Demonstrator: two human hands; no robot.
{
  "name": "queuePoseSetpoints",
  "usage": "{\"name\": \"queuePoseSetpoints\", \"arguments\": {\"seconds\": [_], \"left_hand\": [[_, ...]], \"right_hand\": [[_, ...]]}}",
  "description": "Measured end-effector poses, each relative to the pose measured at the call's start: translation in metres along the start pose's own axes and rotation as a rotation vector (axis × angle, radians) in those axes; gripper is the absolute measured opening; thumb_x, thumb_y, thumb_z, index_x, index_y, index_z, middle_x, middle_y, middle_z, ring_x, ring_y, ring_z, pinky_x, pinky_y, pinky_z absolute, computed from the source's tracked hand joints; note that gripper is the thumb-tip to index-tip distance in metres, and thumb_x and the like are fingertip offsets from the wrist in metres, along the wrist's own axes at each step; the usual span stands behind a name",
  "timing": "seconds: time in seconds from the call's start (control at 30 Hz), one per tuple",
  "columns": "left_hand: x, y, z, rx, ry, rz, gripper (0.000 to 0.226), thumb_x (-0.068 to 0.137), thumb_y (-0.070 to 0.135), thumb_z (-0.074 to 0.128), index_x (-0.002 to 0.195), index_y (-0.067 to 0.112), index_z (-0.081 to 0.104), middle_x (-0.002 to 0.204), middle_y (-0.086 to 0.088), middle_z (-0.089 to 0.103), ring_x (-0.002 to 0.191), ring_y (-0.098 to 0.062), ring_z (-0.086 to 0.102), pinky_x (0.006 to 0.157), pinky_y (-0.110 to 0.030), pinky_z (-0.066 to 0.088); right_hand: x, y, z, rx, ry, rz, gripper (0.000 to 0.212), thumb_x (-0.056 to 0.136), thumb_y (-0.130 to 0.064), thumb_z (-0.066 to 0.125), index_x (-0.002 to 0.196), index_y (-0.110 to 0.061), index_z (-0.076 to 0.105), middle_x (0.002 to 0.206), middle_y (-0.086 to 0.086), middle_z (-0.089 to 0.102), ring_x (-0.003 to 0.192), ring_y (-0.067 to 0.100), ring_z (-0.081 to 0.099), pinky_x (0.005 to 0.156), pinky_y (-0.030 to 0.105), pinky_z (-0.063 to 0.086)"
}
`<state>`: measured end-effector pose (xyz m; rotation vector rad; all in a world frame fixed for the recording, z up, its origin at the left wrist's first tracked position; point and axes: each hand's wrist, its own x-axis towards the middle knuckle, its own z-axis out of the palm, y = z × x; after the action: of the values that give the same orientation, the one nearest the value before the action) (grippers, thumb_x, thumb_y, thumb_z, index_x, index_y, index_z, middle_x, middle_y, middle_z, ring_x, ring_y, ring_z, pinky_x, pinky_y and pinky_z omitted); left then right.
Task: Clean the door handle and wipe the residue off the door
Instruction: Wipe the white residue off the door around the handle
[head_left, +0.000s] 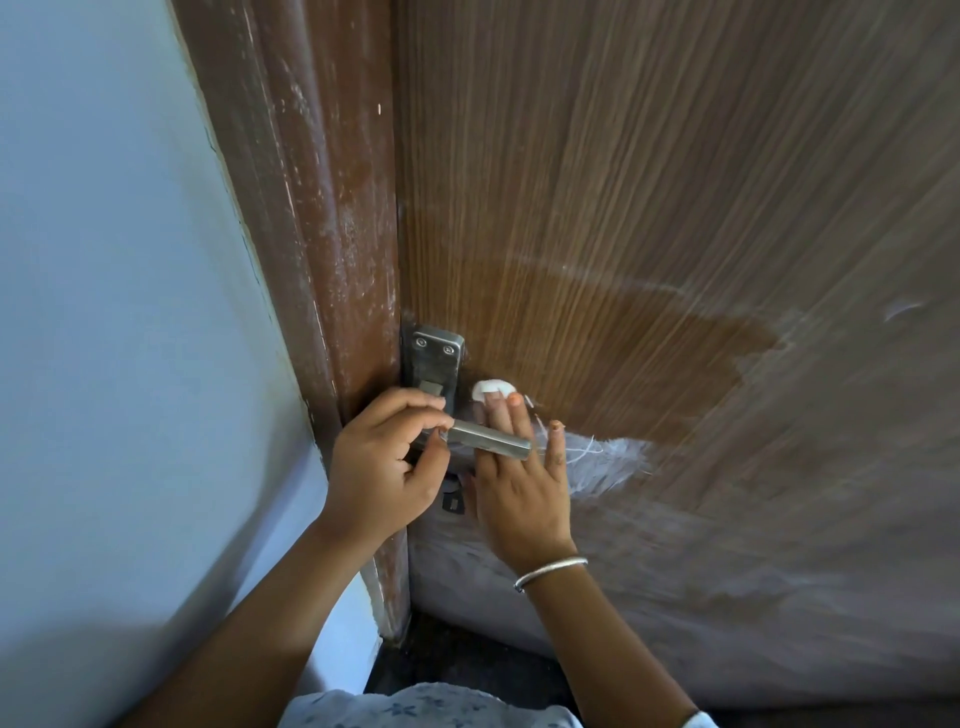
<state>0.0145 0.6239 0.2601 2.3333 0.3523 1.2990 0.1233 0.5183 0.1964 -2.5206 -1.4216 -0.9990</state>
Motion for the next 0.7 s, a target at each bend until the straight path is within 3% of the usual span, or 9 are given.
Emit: {"name": "queuePoseSetpoints", "arguments": {"seconds": [0.17, 0.3, 0.4, 0.5, 0.57, 0.7], "left_hand": [[0.000, -0.001, -0.002, -0.027, -0.018, -0.019, 0.022, 0.077, 0.013, 0.054, 0.079, 0.004, 0.074, 0.089, -0.005, 0.070, 0.063, -0.018, 0.064, 0.051, -0.033, 0.050], [0.001, -0.001, -0.001, -0.031, -0.014, -0.014, 0.022, 0.078, 0.013, 0.054, 0.079, 0.003, 0.074, 0.088, -0.006, 0.070, 0.069, -0.014, 0.064, 0.056, -0.030, 0.052], [0.000, 0.000, -0.001, -0.034, -0.010, -0.023, 0.022, 0.078, 0.013, 0.054, 0.079, 0.003, 0.074, 0.088, -0.007, 0.070, 0.076, -0.009, 0.061, 0.061, -0.022, 0.051], [0.001, 0.001, -0.001, -0.027, -0.001, -0.031, 0.023, 0.077, 0.013, 0.054, 0.078, 0.002, 0.074, 0.088, -0.007, 0.070, 0.079, -0.009, 0.060, 0.066, -0.015, 0.048], [0.000, 0.001, -0.001, -0.012, 0.000, -0.031, 0.024, 0.078, 0.014, 0.053, 0.079, 0.002, 0.074, 0.088, -0.008, 0.070, 0.080, -0.010, 0.060, 0.069, -0.014, 0.048], [0.000, 0.002, -0.001, -0.004, -0.014, -0.027, 0.024, 0.079, 0.015, 0.054, 0.080, 0.002, 0.074, 0.090, -0.008, 0.070, 0.081, -0.010, 0.060, 0.070, -0.011, 0.046]], "right_hand": [[-0.025, 0.026, 0.001, -0.002, 0.011, 0.219, 0.076, 0.087, -0.057, 0.037, 0.139, -0.002, 0.029, 0.148, 0.014, 0.020, 0.140, 0.028, 0.010, 0.112, 0.054, 0.003], [-0.025, 0.021, 0.004, 0.048, 0.021, 0.313, 0.085, 0.085, -0.059, 0.038, 0.137, 0.007, 0.027, 0.145, 0.025, 0.021, 0.137, 0.037, 0.014, 0.112, 0.055, 0.008], [-0.011, 0.009, 0.004, 0.084, -0.006, 0.224, 0.088, 0.082, -0.061, 0.039, 0.138, 0.005, 0.026, 0.146, 0.026, 0.026, 0.139, 0.036, 0.008, 0.112, 0.053, 0.005], [0.003, -0.005, 0.003, 0.122, -0.031, 0.040, 0.084, 0.081, -0.057, 0.045, 0.141, -0.002, 0.026, 0.147, 0.017, 0.023, 0.138, 0.034, 0.016, 0.110, 0.054, 0.013], [0.010, -0.020, 0.002, 0.206, 0.002, -0.043, 0.083, 0.081, -0.050, 0.052, 0.145, -0.008, 0.021, 0.151, 0.013, 0.019, 0.141, 0.032, 0.015, 0.113, 0.050, 0.010], [0.008, -0.030, 0.005, 0.260, 0.009, -0.027, 0.076, 0.087, -0.039, 0.050, 0.147, -0.010, 0.015, 0.155, 0.014, 0.011, 0.144, 0.031, 0.006, 0.116, 0.048, 0.008]]}}
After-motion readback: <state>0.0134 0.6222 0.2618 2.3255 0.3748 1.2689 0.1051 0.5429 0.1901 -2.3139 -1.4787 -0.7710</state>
